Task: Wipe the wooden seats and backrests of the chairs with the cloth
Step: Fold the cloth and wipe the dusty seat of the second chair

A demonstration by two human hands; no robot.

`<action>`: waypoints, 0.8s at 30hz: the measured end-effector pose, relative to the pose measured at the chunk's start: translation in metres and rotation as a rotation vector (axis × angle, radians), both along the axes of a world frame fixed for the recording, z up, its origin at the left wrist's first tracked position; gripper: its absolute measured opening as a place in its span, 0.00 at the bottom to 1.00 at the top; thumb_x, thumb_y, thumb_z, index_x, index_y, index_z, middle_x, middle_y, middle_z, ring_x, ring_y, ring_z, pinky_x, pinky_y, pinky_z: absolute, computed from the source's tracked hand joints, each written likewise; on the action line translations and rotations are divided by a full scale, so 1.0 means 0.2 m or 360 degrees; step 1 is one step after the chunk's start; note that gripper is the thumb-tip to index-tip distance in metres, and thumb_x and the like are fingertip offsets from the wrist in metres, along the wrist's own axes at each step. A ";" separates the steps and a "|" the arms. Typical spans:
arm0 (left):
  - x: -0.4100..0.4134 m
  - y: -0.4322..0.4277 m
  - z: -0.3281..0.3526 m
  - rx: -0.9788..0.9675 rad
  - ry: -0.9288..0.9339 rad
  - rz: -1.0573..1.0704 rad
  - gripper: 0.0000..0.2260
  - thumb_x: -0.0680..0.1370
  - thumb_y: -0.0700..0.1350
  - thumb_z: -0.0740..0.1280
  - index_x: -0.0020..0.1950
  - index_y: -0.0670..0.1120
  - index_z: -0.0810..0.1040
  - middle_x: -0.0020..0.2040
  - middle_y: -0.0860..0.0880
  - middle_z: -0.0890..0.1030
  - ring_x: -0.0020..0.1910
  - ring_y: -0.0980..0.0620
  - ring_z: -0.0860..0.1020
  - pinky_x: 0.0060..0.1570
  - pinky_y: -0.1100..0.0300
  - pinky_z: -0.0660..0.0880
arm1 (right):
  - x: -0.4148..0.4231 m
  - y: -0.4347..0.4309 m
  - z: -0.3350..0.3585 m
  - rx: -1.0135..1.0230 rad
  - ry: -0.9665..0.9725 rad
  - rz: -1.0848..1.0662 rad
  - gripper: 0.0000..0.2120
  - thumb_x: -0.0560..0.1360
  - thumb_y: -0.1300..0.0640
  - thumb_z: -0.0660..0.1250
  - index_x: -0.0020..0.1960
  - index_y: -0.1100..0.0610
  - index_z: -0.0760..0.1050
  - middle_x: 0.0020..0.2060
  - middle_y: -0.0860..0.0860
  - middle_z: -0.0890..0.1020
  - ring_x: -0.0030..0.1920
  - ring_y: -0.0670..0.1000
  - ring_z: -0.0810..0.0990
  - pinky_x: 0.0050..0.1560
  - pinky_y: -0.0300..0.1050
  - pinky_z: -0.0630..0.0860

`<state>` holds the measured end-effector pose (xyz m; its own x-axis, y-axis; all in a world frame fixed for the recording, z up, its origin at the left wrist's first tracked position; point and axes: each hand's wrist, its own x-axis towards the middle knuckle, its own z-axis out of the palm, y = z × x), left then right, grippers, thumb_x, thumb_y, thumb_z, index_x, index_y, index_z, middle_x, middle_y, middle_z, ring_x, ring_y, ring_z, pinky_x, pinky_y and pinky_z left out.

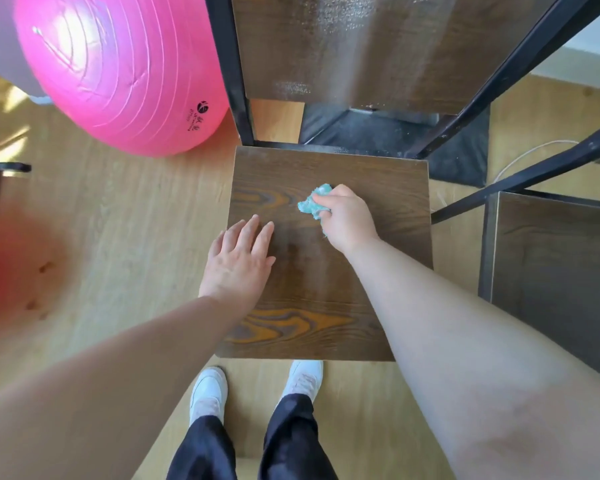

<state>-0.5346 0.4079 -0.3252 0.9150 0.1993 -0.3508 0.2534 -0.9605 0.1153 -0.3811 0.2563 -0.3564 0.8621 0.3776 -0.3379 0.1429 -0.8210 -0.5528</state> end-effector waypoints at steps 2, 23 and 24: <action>-0.08 0.02 0.01 -0.0010 0.0006 0.0029 0.26 0.82 0.53 0.57 0.78 0.49 0.56 0.78 0.48 0.58 0.75 0.45 0.58 0.72 0.48 0.58 | -0.14 0.00 -0.02 0.0057 0.0075 -0.0024 0.12 0.78 0.58 0.64 0.60 0.52 0.78 0.55 0.48 0.75 0.53 0.50 0.77 0.53 0.45 0.77; -0.69 0.24 0.12 0.0019 0.0154 -0.0133 0.26 0.83 0.55 0.51 0.79 0.51 0.48 0.80 0.48 0.51 0.77 0.46 0.52 0.73 0.50 0.55 | -1.34 0.07 0.02 0.0149 0.0103 0.0310 0.14 0.77 0.62 0.65 0.61 0.55 0.79 0.47 0.50 0.78 0.48 0.53 0.73 0.51 0.47 0.73; -0.69 0.24 0.13 0.0021 0.0155 -0.0136 0.26 0.83 0.55 0.50 0.79 0.51 0.47 0.80 0.48 0.51 0.77 0.46 0.52 0.73 0.50 0.55 | -1.36 0.08 0.02 0.0148 0.0193 0.0246 0.12 0.78 0.59 0.64 0.60 0.55 0.79 0.47 0.50 0.77 0.48 0.50 0.72 0.52 0.45 0.72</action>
